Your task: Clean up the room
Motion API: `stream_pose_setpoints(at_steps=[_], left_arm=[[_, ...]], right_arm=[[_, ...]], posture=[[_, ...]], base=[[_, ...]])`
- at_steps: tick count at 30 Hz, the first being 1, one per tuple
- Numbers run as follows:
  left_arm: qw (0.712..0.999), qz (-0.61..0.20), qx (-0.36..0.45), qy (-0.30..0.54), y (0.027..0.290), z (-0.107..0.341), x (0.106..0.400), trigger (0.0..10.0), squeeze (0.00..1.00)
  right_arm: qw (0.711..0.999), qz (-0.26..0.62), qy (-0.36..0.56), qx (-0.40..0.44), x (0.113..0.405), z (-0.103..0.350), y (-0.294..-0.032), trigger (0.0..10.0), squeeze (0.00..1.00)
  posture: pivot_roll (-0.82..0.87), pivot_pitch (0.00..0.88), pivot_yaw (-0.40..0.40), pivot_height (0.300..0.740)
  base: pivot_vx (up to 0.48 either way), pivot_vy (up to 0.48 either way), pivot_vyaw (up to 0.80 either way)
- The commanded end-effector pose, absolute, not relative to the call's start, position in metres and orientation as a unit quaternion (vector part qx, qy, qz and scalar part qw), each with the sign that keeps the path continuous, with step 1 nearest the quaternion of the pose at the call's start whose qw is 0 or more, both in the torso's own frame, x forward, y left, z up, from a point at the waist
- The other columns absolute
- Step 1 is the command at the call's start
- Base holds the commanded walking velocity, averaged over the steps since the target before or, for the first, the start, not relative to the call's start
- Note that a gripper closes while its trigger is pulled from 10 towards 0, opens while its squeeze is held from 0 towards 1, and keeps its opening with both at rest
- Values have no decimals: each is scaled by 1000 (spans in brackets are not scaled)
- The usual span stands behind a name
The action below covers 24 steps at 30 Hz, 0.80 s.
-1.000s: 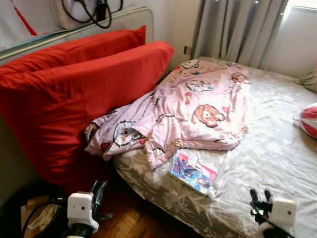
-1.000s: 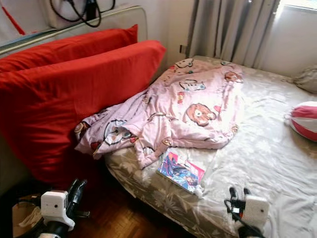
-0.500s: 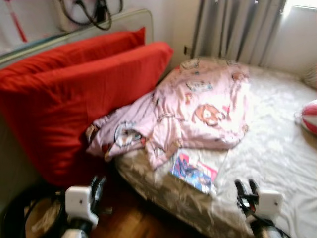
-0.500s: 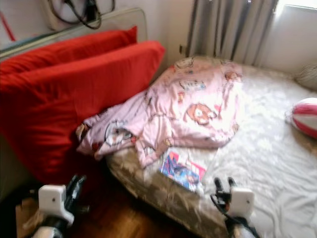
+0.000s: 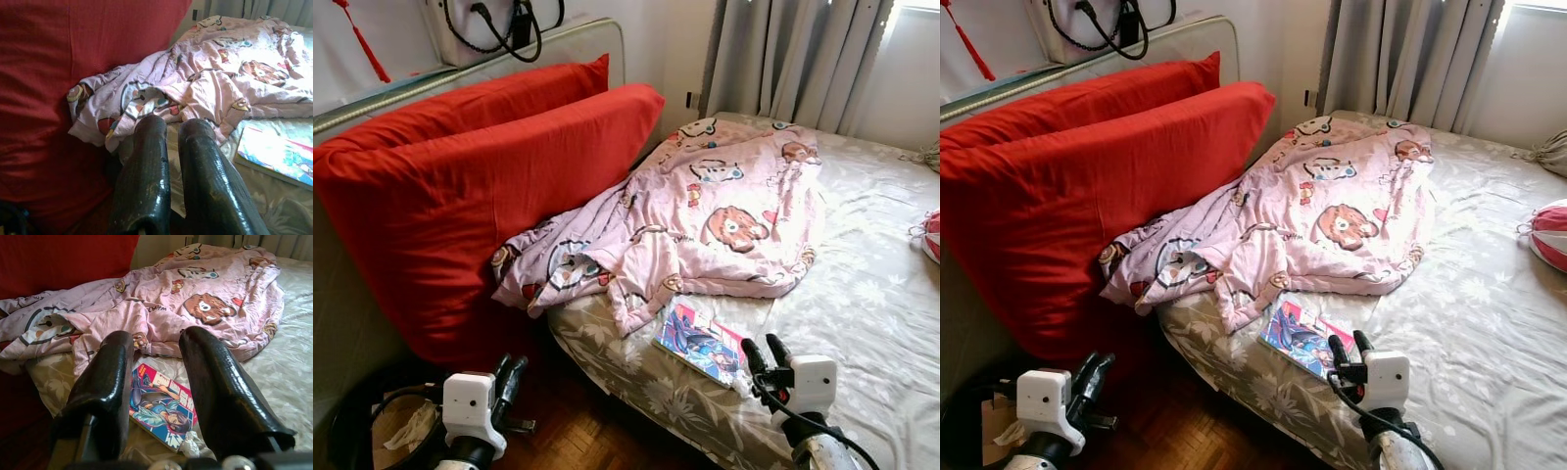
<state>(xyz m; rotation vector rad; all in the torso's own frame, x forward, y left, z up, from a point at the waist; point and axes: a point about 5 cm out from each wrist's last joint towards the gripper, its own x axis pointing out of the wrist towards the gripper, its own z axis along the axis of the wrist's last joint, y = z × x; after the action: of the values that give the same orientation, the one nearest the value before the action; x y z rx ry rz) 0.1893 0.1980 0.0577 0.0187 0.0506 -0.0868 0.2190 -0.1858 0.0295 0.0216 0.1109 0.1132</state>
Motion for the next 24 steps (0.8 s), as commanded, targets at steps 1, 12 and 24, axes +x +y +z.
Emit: stream_pose_setpoints(at_steps=[1, 12, 24], left_arm=[[999, -42, 11, 18, 199, 63, 192, 10000, 0], [999, -48, 3, 24, 196, 60, 204, 10000, 0], [999, -47, 4, 25, 195, 60, 201, 10000, 0]], right_arm=[[997, 54, 51, 15, 221, 33, -186, 10000, 0], [996, 55, 67, 19, 222, 29, -181, 10000, 0], [996, 51, 71, 14, 224, 30, -184, 10000, 0]], posture=[[105, 0, 29, 740], [98, 0, 18, 740], [86, 0, 10, 740]], base=[[0, 0, 0], [0, 0, 0], [0, 0, 0]])
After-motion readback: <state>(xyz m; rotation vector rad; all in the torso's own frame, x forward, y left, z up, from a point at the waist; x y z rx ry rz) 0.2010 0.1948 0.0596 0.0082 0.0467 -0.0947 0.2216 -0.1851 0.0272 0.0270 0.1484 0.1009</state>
